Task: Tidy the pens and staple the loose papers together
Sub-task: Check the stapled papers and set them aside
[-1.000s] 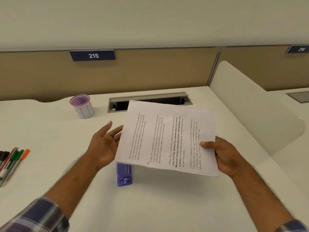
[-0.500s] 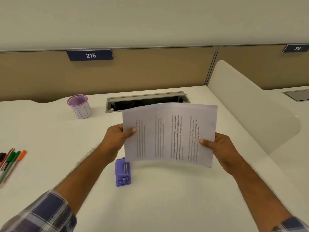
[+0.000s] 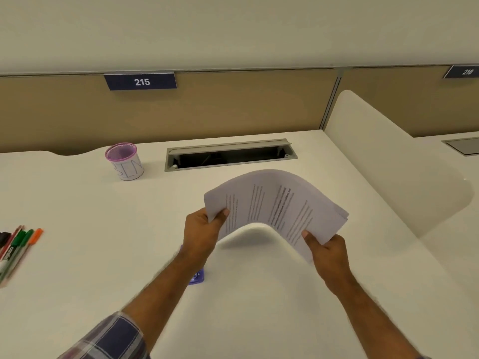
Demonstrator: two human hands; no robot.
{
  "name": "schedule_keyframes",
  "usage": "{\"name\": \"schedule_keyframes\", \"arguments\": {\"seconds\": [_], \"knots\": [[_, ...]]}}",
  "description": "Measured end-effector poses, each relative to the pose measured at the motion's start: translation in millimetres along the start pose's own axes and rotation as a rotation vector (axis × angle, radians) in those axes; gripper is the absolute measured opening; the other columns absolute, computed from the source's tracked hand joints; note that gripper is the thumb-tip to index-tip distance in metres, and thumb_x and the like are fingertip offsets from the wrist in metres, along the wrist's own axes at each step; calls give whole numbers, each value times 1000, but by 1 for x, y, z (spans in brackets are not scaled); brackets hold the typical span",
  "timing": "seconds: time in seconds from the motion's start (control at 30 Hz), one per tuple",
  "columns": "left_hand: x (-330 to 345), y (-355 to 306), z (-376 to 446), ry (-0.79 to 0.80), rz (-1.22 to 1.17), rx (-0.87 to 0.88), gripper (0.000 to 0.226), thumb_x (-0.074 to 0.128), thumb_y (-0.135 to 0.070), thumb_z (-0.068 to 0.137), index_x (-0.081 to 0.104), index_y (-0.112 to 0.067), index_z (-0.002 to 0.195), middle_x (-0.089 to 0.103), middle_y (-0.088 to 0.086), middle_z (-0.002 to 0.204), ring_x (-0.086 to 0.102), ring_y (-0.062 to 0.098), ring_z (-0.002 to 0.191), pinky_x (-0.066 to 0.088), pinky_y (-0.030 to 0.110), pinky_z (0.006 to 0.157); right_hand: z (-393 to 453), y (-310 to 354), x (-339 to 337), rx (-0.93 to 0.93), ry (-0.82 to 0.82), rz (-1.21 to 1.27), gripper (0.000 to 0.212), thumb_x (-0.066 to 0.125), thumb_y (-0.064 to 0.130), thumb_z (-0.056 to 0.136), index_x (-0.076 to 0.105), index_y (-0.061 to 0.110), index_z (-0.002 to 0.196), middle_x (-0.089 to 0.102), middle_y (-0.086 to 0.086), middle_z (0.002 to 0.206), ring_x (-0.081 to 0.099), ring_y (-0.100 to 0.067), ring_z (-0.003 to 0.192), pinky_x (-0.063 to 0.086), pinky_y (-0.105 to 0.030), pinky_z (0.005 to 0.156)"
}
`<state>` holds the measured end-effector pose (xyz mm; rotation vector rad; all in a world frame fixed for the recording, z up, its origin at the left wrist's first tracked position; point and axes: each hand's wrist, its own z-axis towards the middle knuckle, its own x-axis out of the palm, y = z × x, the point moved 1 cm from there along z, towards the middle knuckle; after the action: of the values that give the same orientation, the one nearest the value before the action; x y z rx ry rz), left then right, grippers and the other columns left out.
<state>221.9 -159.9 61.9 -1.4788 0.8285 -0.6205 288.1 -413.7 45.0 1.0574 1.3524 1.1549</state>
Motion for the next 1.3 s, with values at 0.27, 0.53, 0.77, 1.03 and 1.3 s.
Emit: {"name": "schedule_keyframes", "arguments": {"seconds": [0.27,0.53,0.77,1.03,1.3], "knots": [[-9,9,-8,64,89,25,12,62,-22,96,72,-23,102,74,-6,95,70,16,90,56,20,73,-2,-5,-7,53,76,-57,18,62,14,92,63,31,100,71,6,100,68,-17,96,59,-39,80],[-9,-3,2,6,137,34,11,62,-18,96,71,-16,102,72,0,94,69,22,90,55,21,70,-3,0,-2,125,152,-22,21,62,12,92,64,17,112,71,2,105,67,-16,98,57,-35,84],[-12,-22,13,-257,248,175,61,74,-31,87,47,-19,140,51,-3,143,48,17,130,41,33,105,-4,14,0,376,277,327,23,59,5,91,65,21,107,76,3,104,72,-18,97,59,-34,84],[4,3,-39,-388,-52,-44,44,75,-34,85,53,-20,120,62,1,113,62,18,95,53,33,86,-18,11,19,458,210,687,30,58,0,89,65,14,115,74,-5,112,72,-20,97,61,-30,71],[47,-5,-58,32,-327,-294,25,67,-27,93,63,-17,116,77,2,103,74,21,93,60,32,78,-37,15,44,407,113,791,37,58,0,89,62,22,118,73,-4,113,73,-22,94,61,-35,69]]}}
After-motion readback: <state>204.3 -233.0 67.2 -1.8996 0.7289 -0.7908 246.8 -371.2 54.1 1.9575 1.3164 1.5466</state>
